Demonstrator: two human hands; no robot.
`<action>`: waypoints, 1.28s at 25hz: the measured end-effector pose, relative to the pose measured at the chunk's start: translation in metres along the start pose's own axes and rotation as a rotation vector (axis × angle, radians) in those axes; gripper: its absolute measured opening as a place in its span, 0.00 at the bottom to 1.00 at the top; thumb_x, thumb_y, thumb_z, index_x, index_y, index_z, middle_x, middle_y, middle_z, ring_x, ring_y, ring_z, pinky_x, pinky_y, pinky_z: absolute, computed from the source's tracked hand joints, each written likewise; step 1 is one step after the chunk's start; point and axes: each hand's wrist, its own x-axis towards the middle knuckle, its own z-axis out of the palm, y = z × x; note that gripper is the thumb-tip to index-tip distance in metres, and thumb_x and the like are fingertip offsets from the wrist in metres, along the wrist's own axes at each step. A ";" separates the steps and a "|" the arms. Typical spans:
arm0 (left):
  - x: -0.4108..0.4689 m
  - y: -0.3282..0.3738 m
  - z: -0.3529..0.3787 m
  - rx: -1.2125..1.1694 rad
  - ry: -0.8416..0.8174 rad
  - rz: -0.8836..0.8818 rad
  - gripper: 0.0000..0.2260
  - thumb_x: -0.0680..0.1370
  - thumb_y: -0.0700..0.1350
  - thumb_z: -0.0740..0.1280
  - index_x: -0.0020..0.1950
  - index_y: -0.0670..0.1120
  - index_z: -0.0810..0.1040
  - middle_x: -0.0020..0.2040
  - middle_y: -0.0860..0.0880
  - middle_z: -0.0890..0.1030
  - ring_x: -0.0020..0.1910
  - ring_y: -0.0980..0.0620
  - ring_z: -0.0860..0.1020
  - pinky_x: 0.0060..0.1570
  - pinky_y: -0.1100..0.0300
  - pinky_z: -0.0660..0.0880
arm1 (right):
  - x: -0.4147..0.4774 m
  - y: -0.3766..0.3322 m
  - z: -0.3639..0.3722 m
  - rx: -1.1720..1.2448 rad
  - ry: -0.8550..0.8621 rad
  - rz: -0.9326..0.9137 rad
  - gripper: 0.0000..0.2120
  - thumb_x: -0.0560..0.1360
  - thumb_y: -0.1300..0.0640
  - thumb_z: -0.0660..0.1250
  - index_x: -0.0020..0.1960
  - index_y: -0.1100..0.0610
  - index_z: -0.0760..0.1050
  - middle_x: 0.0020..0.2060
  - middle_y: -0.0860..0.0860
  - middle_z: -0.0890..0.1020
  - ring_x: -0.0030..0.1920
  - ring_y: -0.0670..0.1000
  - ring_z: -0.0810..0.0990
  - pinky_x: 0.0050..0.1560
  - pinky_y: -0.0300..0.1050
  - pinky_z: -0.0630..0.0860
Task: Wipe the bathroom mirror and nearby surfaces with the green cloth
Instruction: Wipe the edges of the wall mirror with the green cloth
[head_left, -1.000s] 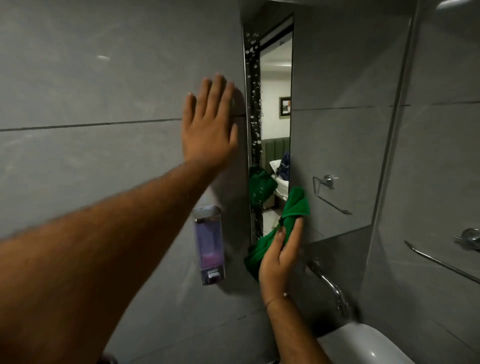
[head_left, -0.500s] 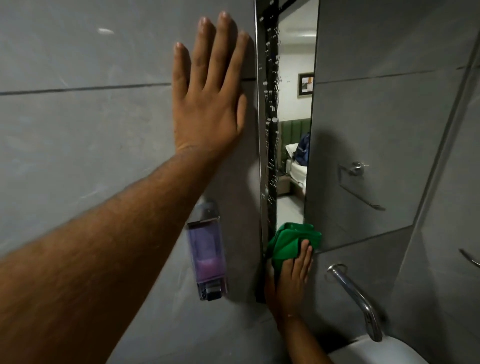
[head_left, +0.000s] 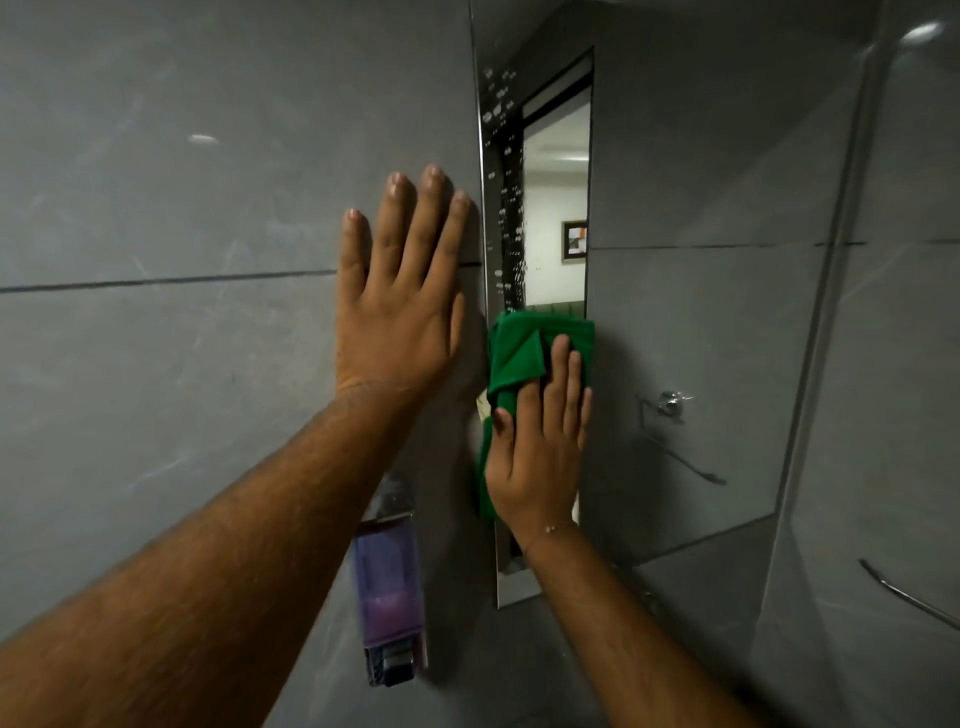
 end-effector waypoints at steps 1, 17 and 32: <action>-0.001 0.001 0.001 0.002 -0.002 -0.004 0.36 0.88 0.55 0.57 0.92 0.46 0.46 0.92 0.43 0.46 0.90 0.39 0.46 0.87 0.35 0.47 | 0.020 -0.007 -0.004 0.005 0.022 -0.020 0.24 0.87 0.44 0.46 0.75 0.53 0.67 0.87 0.53 0.49 0.87 0.56 0.47 0.86 0.62 0.52; 0.005 0.008 -0.001 -0.067 -0.021 -0.022 0.33 0.88 0.57 0.46 0.92 0.45 0.47 0.92 0.43 0.45 0.90 0.39 0.45 0.87 0.36 0.44 | 0.296 -0.076 -0.064 -0.061 0.186 -0.318 0.25 0.87 0.48 0.53 0.81 0.56 0.66 0.84 0.59 0.62 0.85 0.60 0.58 0.85 0.62 0.55; 0.017 0.027 0.015 -0.092 0.054 -0.037 0.35 0.88 0.55 0.53 0.91 0.42 0.47 0.92 0.43 0.45 0.90 0.40 0.43 0.87 0.37 0.44 | 0.371 0.178 -0.111 -0.116 0.148 0.274 0.32 0.86 0.41 0.45 0.84 0.57 0.57 0.85 0.59 0.58 0.85 0.58 0.58 0.85 0.61 0.55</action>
